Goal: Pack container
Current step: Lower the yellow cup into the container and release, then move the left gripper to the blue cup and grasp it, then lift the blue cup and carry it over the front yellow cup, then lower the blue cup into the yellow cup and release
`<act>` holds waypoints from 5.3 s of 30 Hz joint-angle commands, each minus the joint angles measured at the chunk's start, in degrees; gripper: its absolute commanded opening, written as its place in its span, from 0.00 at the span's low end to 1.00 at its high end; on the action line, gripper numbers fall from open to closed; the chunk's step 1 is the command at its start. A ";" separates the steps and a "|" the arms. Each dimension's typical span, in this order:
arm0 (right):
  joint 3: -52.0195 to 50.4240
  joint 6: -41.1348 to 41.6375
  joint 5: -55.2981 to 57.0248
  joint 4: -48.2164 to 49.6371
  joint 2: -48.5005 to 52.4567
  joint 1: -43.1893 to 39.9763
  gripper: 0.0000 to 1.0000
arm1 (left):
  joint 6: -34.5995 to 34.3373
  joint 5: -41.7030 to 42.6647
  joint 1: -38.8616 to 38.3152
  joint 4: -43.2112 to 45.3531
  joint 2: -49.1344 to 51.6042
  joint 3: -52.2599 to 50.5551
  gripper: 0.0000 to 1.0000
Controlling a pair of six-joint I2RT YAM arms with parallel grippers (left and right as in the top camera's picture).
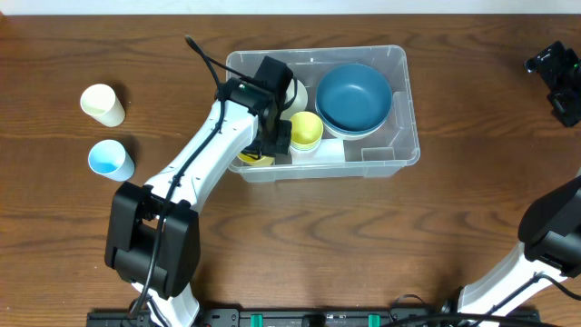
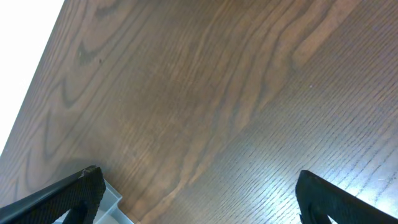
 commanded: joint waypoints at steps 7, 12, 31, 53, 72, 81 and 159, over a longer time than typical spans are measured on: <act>0.17 0.48 0.00 -0.09 -0.07 0.15 0.99 | 0.31 -0.68 -0.04 0.00 0.55 -0.46 0.24; 0.17 0.48 0.00 -0.07 -0.07 0.15 0.99 | 0.31 -0.68 -0.02 0.31 0.55 -0.44 0.24; 0.17 0.48 0.00 -0.09 -0.07 0.15 0.99 | 0.31 -0.94 6.29 -5.33 -4.98 16.24 0.35; 0.17 0.48 0.00 -0.09 -0.07 0.11 0.99 | -8.90 -10.47 36.92 -17.57 -7.43 12.85 0.46; 0.17 0.48 0.00 -0.07 -0.07 0.13 0.99 | -12.11 -10.56 43.32 -5.90 3.41 2.99 0.51; 0.17 0.48 0.00 -0.09 -0.07 0.11 0.99 | -12.13 -10.54 43.32 -5.29 9.84 2.97 0.31; 0.17 0.48 0.00 -0.07 -0.07 0.15 0.99 | -3.30 -0.33 -1.75 -3.17 -7.87 3.34 0.06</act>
